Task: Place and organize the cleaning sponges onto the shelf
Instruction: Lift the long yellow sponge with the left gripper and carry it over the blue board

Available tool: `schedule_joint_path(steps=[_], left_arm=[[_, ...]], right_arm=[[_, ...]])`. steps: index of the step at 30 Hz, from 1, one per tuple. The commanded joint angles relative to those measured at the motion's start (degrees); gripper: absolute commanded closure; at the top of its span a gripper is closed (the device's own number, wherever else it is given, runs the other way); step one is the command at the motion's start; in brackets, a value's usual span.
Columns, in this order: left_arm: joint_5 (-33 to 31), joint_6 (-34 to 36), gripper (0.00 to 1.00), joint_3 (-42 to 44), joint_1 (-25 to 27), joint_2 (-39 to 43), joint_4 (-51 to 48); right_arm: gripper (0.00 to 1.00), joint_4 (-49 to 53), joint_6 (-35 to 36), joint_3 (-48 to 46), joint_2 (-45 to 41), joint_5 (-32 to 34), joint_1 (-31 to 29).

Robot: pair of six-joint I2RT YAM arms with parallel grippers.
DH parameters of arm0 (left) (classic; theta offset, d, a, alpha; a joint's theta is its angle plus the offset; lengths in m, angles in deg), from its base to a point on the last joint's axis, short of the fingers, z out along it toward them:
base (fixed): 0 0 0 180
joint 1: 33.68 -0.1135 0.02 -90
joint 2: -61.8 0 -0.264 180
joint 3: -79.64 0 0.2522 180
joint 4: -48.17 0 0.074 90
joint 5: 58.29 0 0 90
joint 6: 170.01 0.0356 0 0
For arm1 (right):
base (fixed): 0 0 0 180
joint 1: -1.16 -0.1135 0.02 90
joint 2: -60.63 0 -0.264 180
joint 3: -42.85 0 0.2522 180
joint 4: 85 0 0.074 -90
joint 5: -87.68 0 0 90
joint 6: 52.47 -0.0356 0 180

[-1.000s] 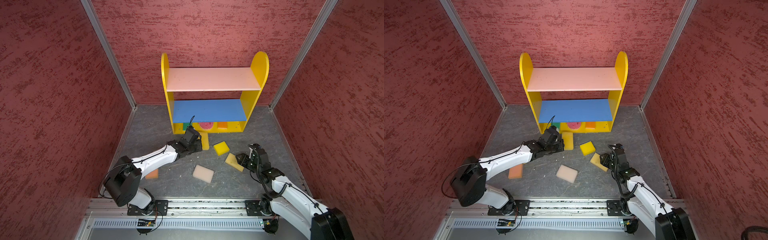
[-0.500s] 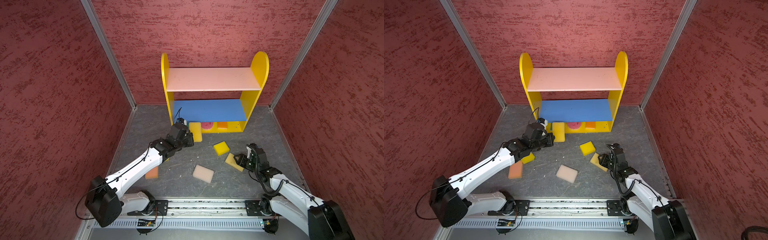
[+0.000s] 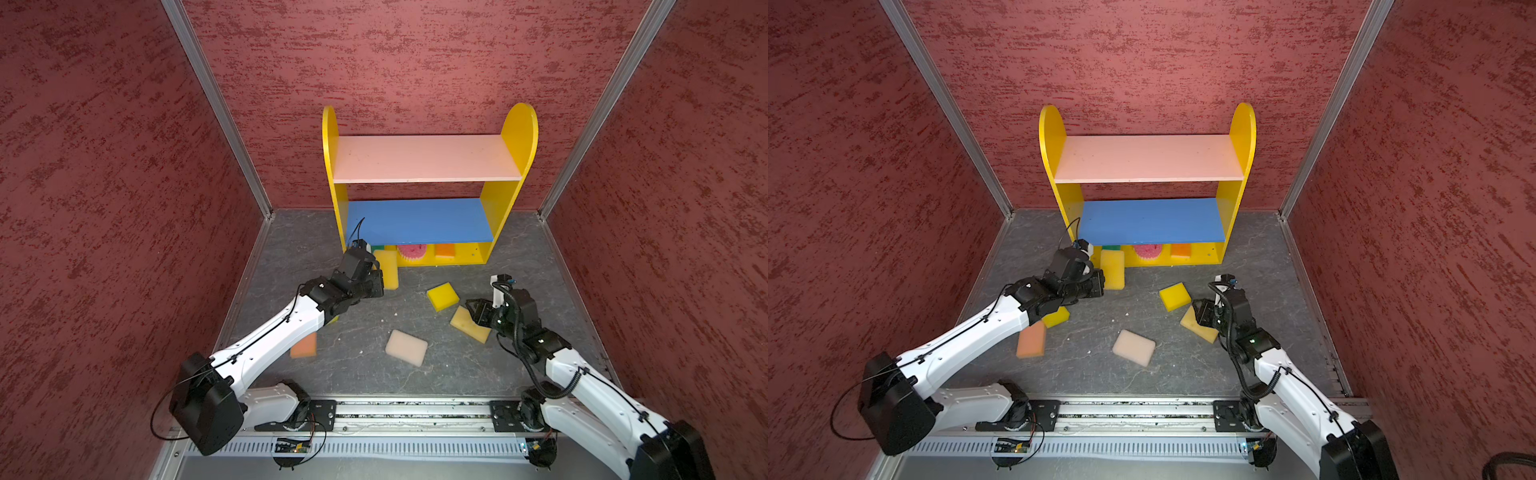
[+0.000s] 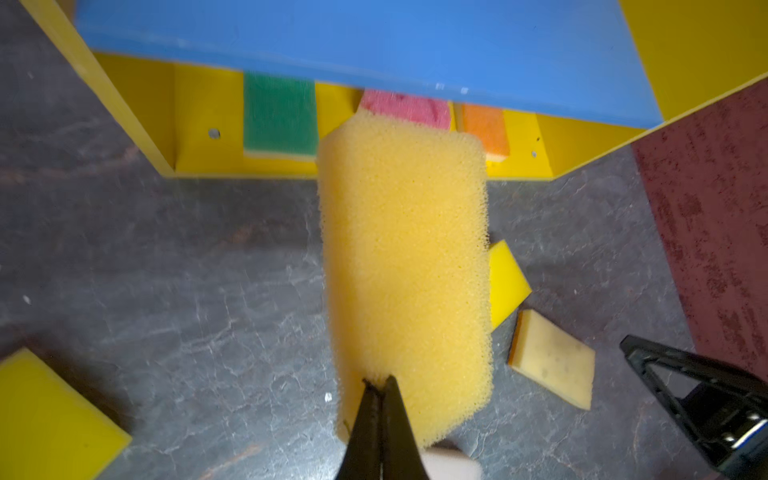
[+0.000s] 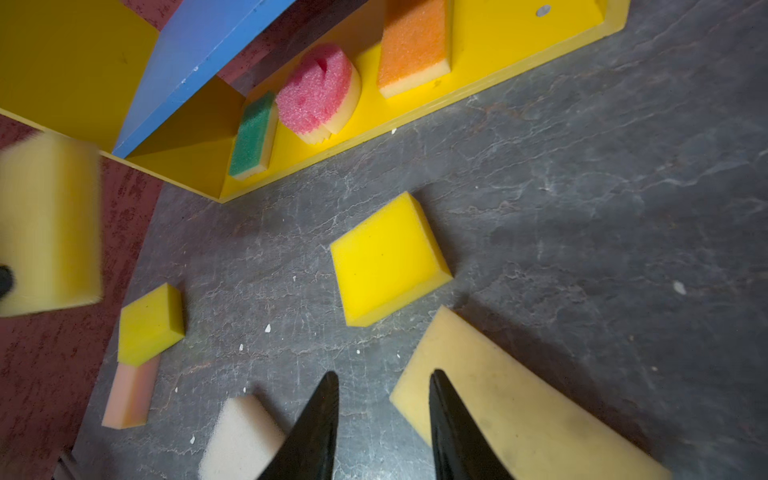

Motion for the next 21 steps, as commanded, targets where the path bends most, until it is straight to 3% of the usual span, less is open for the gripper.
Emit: schedule_joint_path(steps=[1,13,21], left_arm=[[-2.81,4.29,1.0,-4.41,-3.2,-3.47,2.92],[-4.21,6.63,1.0,-13.91,-6.58,-17.92,10.32],[-4.3,10.01,1.0,-20.43,-7.93,-23.18,10.84]], right_arm=[[0.62,-1.68,-1.69,-0.12,1.23,0.42,-0.3],[0.62,-4.61,-3.64,-1.93,1.9,1.18,-0.39],[0.61,-7.9,-4.08,-3.01,5.52,1.37,-0.38]])
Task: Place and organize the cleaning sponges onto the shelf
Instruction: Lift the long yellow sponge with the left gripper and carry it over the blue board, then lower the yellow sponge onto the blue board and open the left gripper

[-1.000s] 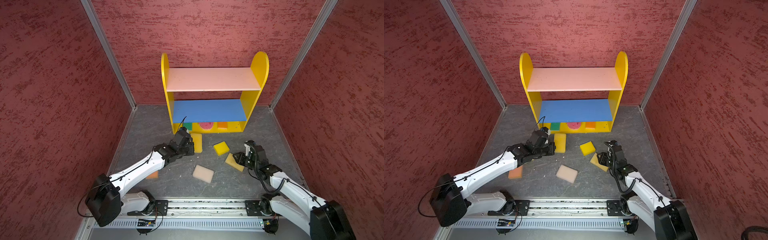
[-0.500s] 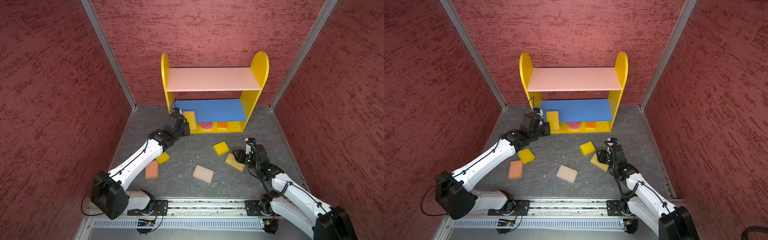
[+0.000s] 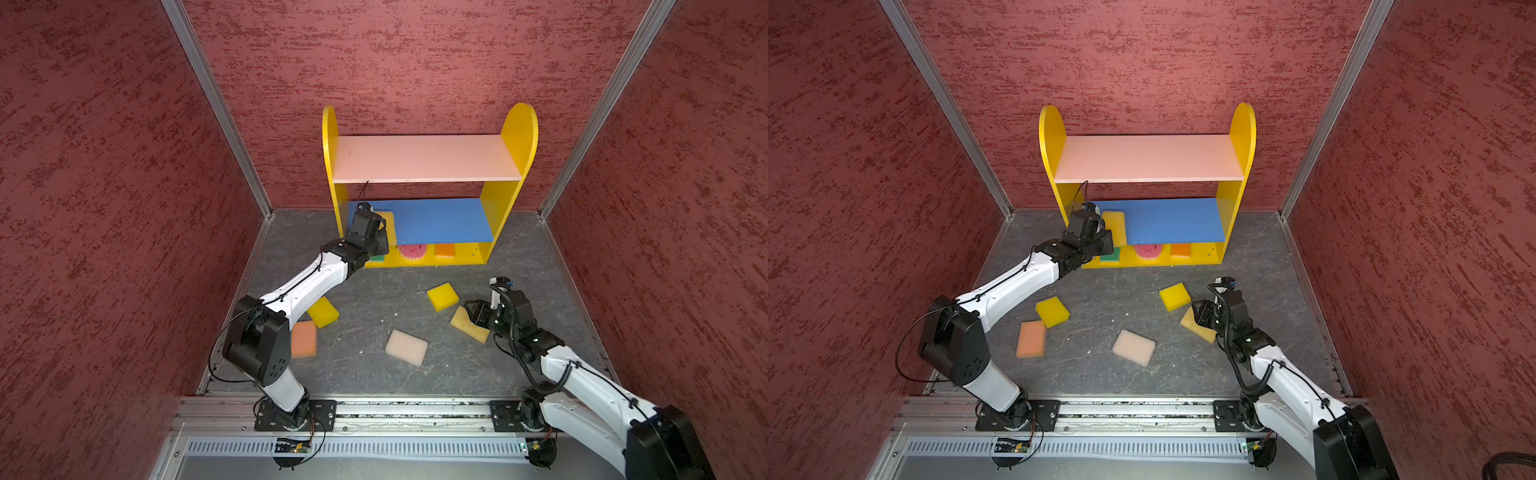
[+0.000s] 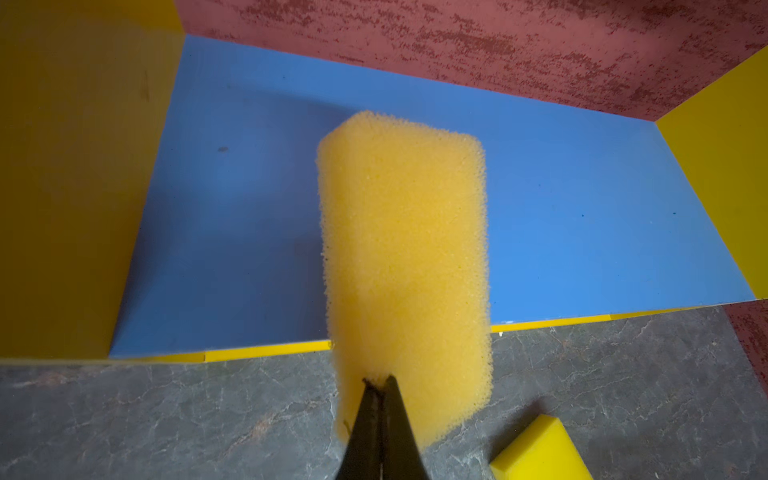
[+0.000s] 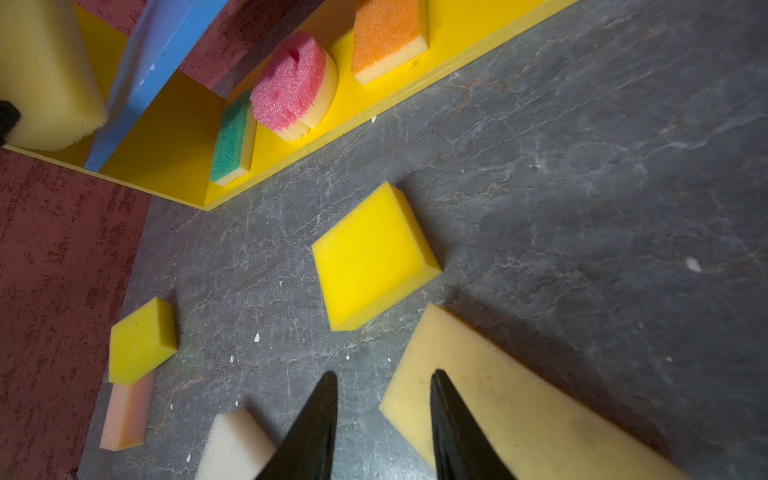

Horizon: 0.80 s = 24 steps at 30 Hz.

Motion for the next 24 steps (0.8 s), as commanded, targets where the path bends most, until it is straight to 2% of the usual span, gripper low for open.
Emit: schedule_joint_path(steps=[1,5,24], left_arm=[[-0.46,2.8,1.0,-3.37,-1.13,-1.43,1.59],[1.0,3.25,1.0,-6.25,-2.28,-4.05,-0.49],[4.63,4.31,1.0,-8.97,-6.92,-8.01,-6.75]], right_arm=[[0.61,-3.28,-0.69,-0.7,2.0,1.2,-0.39],[0.61,-5.05,-0.98,-0.31,4.11,0.31,-0.49],[0.59,-6.95,-0.43,1.15,7.9,0.15,-0.65]])
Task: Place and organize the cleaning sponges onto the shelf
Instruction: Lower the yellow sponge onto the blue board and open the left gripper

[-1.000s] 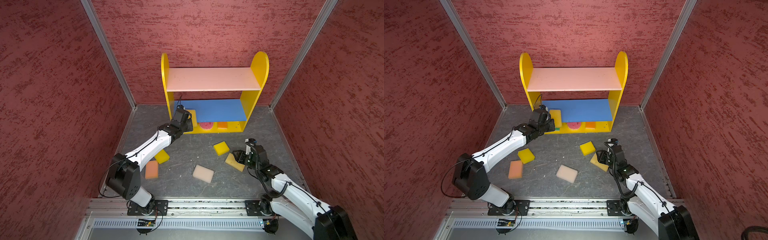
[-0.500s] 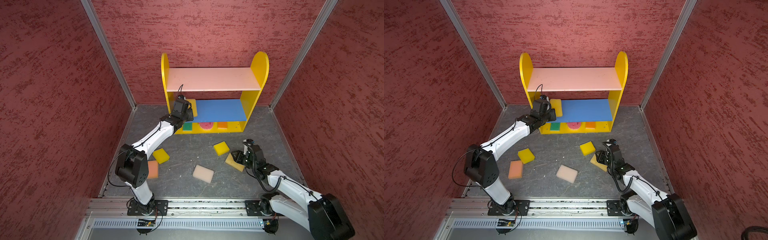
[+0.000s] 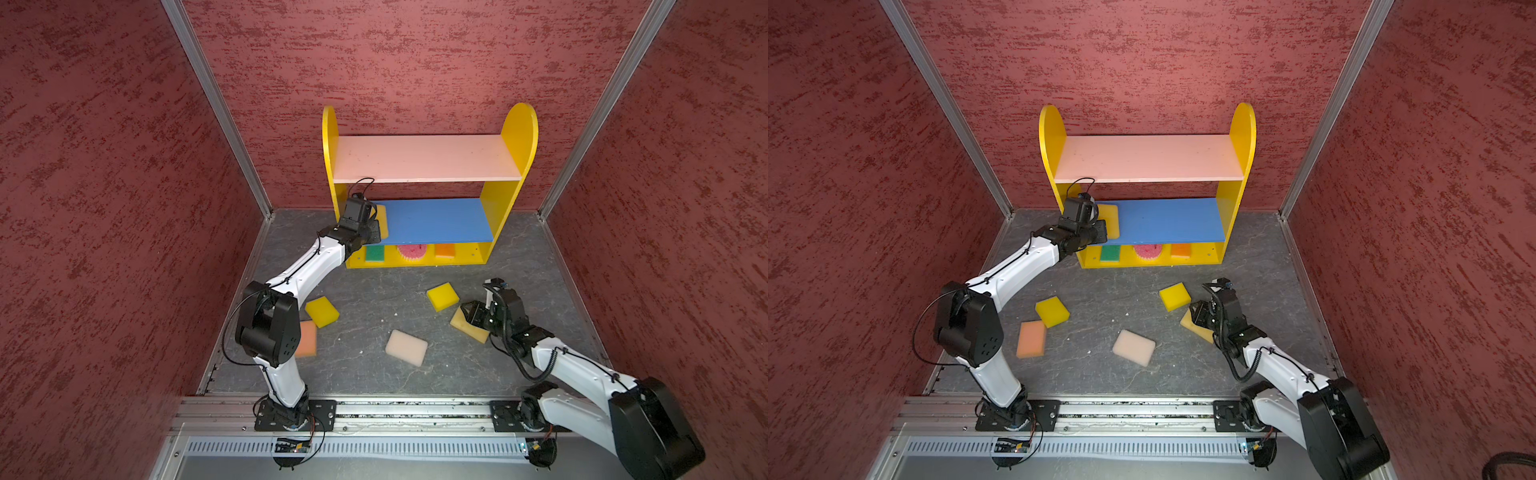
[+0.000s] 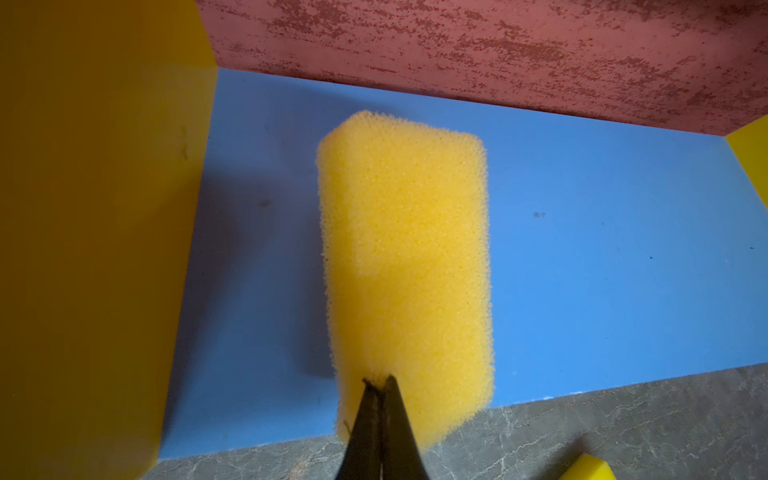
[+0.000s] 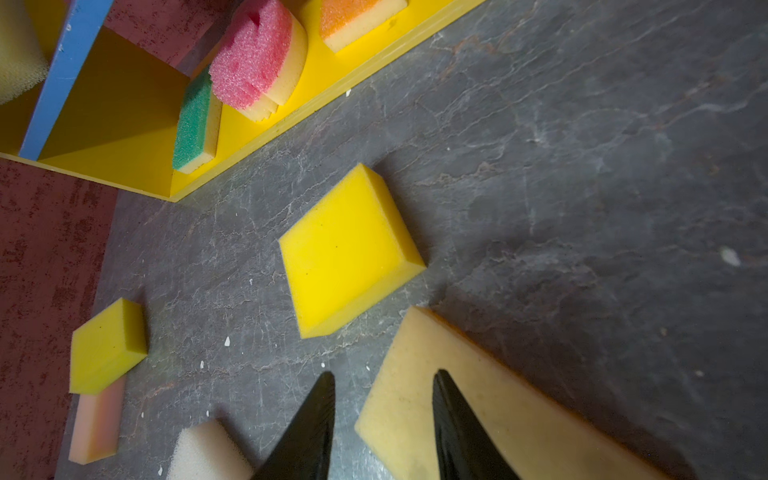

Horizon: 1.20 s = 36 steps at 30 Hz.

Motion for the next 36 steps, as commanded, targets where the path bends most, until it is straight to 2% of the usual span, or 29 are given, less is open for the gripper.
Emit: schedule_joint_path(steps=[1,7,14,23,26,32,34,36], left_arm=[[0.99,0.64,0.98,-1.46,-0.93,-1.36,-1.81],[1.14,0.37,0.81,-2.21,-1.09,-1.79,-1.97],[0.95,0.47,0.71,-3.37,-1.1,-1.61,-2.86],[0.02,0.3,0.61,1.18,2.54,8.72,-2.79],[-0.79,-0.4,0.59,6.07,3.85,14.91,-2.31],[1.13,-3.26,0.57,16.94,3.58,26.9,-2.06],[2.72,-4.09,0.58,19.52,3.17,29.73,-2.46],[4.34,-5.71,0.63,22.81,2.76,31.75,-1.74]], right_arm=[[0.59,-2.05,-0.02,1.43,0.27,0.17,-0.45],[0.59,-1.54,0.4,1.88,0.27,0.62,-0.5],[0.59,-1.22,0.41,1.77,-0.17,0.43,-0.5],[0.58,6.32,5.26,11.26,-3.59,5.81,-6.09],[0.58,6.52,6.95,16.18,-0.83,6.89,-8.78],[0.58,3.79,9.92,27.62,10.05,7.89,-14.72],[0.57,2.86,10.98,31.86,14.18,7.86,-16.31],[0.57,2.2,11.75,36.08,18.31,7.18,-17.13]])
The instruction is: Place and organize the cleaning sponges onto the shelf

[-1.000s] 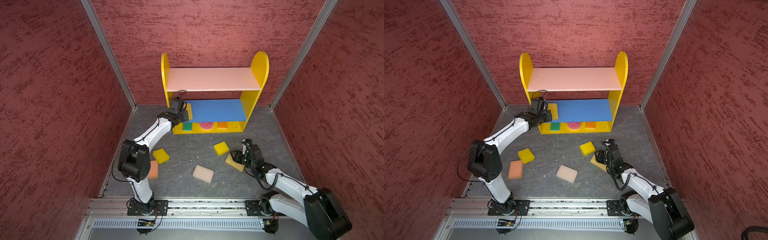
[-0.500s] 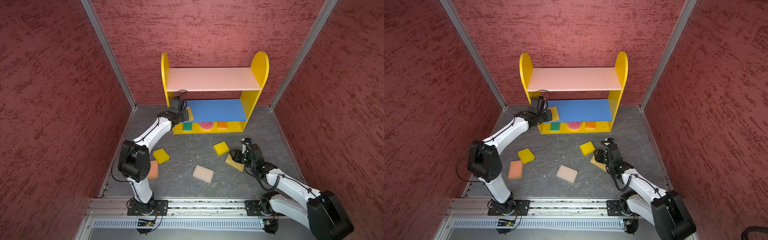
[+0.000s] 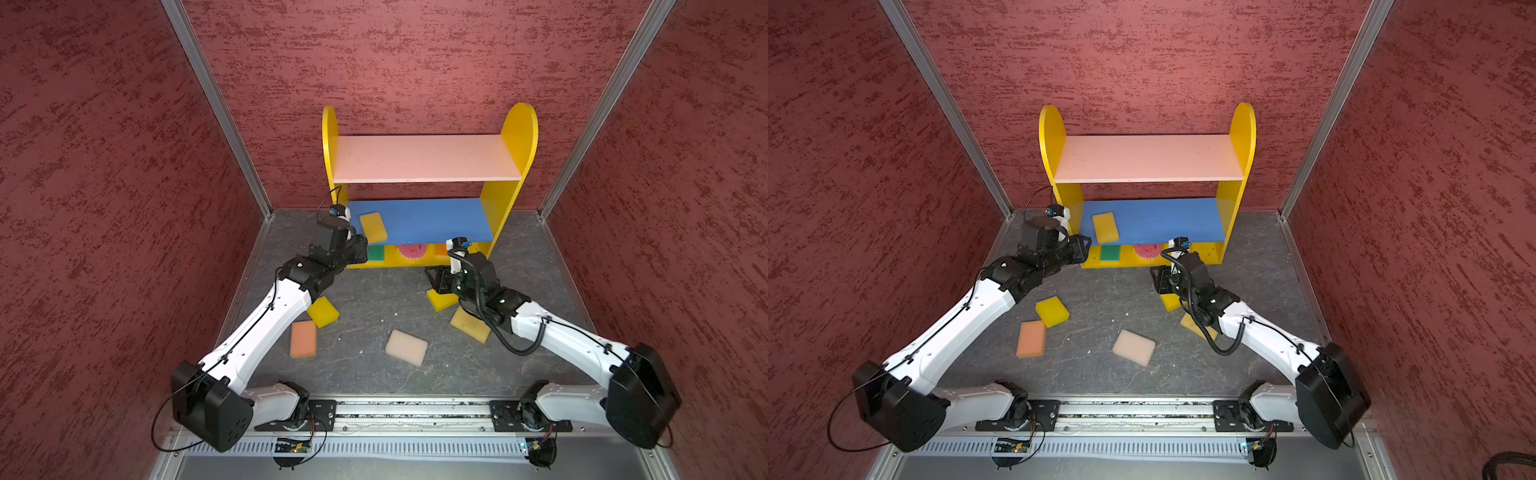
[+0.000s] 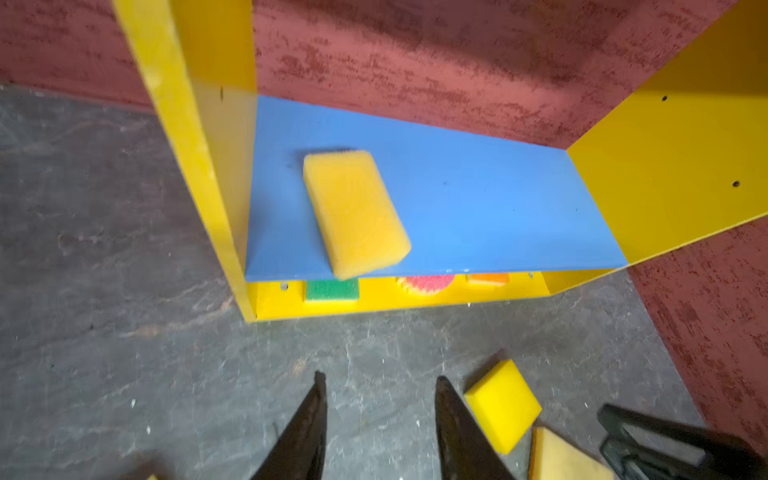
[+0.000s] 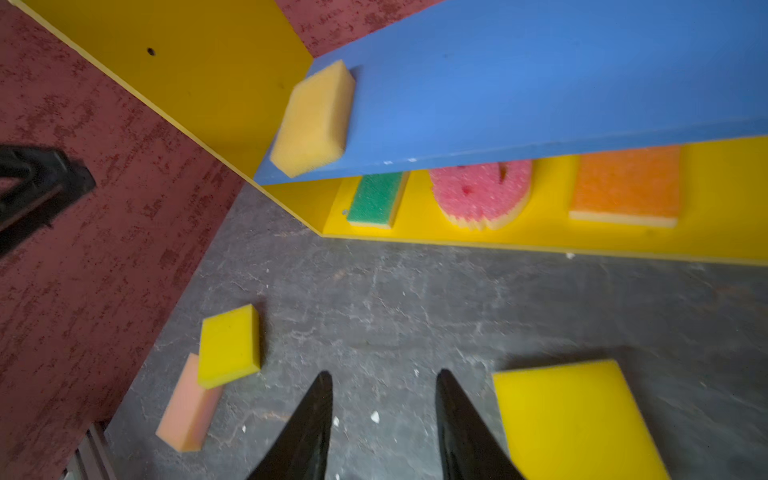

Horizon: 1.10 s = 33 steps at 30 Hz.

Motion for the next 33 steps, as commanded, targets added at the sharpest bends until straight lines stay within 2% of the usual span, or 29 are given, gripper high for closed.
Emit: schedule_joint_path(steps=[1,5,8,10,12,14,15,24,33], left_arm=[[3.85,-3.3,0.67,4.92,-0.73,2.06,1.4],[9.15,-6.03,0.81,10.44,-1.45,1.43,9.26],[11.72,-7.28,0.9,10.57,-1.99,-1.88,13.41],[13.2,-7.94,0.96,9.93,-2.47,-4.58,15.68],[15.09,-8.46,1.0,9.01,-2.86,-7.1,17.81],[15.39,-8.67,1.0,7.74,-3.01,-9.59,18.85],[15.04,-8.77,1.0,7.15,-3.09,-10.5,19.24],[13.86,-12.35,1.0,5.1,-4.45,-18.38,26.33],[9.68,-14.3,1.0,3.53,-4.36,-21.53,29.0]], right_arm=[[0.57,-2.17,2.62,6.41,5.11,0.34,-1.28],[0.57,-3.36,0.85,11.41,10.87,-0.02,-1.29],[0.57,-3.6,-1.27,13.44,13.37,0.99,-1.2],[0.61,-3.52,-1.96,14.84,14.86,1.65,-1.03],[0.76,-2.96,-2.04,16.87,16.78,1.13,-0.7],[0.98,-2.38,-2.05,19.12,18.75,0.63,-0.45],[1.0,-2.36,-2.02,20.09,19.64,0.52,-0.26],[1.0,-2.28,-2.03,27.94,27.17,-1.4,1.46],[1.0,-2.8,-2.23,28.91,29.09,-2.45,3.08]])
